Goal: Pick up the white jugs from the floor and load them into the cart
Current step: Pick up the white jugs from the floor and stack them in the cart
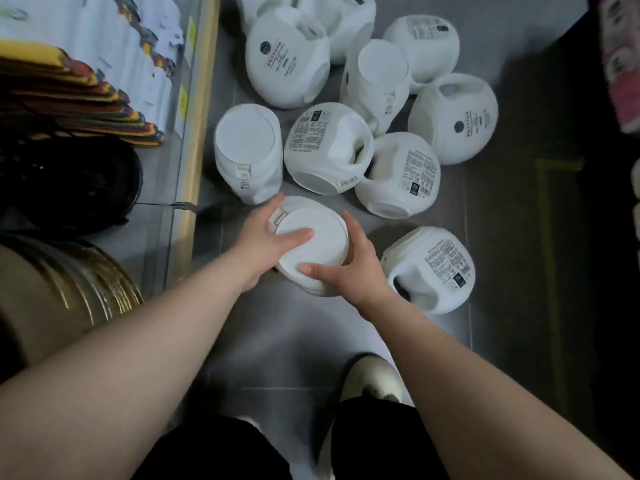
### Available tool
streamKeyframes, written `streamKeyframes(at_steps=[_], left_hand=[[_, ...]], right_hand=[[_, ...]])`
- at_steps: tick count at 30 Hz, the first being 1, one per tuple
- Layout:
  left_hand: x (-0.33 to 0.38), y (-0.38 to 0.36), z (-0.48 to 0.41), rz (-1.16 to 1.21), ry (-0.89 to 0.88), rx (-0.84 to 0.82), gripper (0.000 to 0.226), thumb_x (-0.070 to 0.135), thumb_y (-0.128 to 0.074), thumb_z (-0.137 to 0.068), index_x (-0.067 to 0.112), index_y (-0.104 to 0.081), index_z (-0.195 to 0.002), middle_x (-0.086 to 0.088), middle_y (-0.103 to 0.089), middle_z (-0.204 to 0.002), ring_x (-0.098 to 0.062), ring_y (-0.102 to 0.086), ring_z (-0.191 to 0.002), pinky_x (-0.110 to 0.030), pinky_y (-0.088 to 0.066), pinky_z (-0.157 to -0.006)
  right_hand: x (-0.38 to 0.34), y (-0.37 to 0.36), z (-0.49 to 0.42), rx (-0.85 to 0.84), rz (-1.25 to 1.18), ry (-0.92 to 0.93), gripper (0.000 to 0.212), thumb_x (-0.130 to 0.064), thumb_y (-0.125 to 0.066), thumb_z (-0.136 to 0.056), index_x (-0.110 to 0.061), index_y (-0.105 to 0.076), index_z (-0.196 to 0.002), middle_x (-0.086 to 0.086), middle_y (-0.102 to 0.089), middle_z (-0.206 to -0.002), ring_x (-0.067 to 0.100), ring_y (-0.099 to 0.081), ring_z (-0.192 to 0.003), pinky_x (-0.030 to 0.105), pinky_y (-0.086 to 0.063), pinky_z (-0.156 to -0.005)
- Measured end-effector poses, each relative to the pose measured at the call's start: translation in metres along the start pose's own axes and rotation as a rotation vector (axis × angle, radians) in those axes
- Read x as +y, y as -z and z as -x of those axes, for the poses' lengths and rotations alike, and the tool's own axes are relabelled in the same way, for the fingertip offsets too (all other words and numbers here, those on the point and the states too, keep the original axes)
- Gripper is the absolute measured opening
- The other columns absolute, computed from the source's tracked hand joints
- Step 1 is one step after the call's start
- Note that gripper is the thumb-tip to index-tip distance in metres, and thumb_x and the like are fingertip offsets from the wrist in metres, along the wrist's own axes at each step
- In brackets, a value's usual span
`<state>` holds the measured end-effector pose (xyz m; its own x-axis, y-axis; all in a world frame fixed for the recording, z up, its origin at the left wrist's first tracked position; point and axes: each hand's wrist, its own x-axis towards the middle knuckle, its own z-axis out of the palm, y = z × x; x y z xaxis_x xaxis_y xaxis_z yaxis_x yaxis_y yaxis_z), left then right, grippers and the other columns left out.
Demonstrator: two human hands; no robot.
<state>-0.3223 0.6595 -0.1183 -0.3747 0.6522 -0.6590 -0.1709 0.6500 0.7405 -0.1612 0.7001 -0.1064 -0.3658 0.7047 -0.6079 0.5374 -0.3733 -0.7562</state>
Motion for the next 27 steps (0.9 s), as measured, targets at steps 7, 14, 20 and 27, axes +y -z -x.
streamKeyframes(at_steps=[7,14,20,27], left_hand=[[0.135,0.033,0.135,0.064,-0.020,0.102,0.105,0.051,-0.082,-0.045,0.046,-0.039,-0.141,0.008,-0.048,-0.140,-0.017,-0.057,-0.120,-0.049,-0.056,-0.086],[0.269,0.078,0.287,0.105,-0.094,0.110,0.087,0.034,-0.083,-0.067,0.043,-0.040,-0.142,0.004,-0.051,-0.138,-0.020,-0.061,-0.114,-0.041,-0.060,-0.070],[0.329,0.102,0.376,0.201,-0.157,0.168,0.070,0.019,-0.075,-0.083,0.048,-0.042,-0.137,0.009,-0.057,-0.126,-0.021,-0.062,-0.108,-0.051,-0.058,-0.081],[0.368,0.104,0.435,0.306,-0.193,0.351,0.086,0.038,-0.080,-0.067,0.049,-0.037,-0.141,0.008,-0.057,-0.129,-0.023,-0.065,-0.103,-0.060,-0.057,-0.075]], right_hand=[[-0.144,0.042,0.106,-0.067,0.036,0.121,0.089,-0.037,-0.093,-0.053,-0.057,-0.043,-0.124,-0.008,-0.052,-0.130,0.010,-0.051,-0.121,0.036,-0.045,-0.103],[-0.289,0.073,0.234,-0.108,-0.031,0.221,0.107,-0.036,-0.093,-0.048,-0.036,-0.039,-0.141,-0.007,-0.052,-0.136,0.010,-0.051,-0.125,0.041,-0.045,-0.106],[-0.364,0.089,0.307,-0.189,-0.030,0.314,0.093,-0.016,-0.092,-0.061,-0.030,-0.042,-0.138,-0.007,-0.057,-0.129,0.011,-0.054,-0.120,0.034,-0.049,-0.100],[-0.429,0.117,0.325,-0.411,0.042,0.425,0.080,-0.001,-0.086,-0.066,-0.030,-0.048,-0.129,-0.017,-0.060,-0.112,0.002,-0.059,-0.105,0.027,-0.053,-0.092]])
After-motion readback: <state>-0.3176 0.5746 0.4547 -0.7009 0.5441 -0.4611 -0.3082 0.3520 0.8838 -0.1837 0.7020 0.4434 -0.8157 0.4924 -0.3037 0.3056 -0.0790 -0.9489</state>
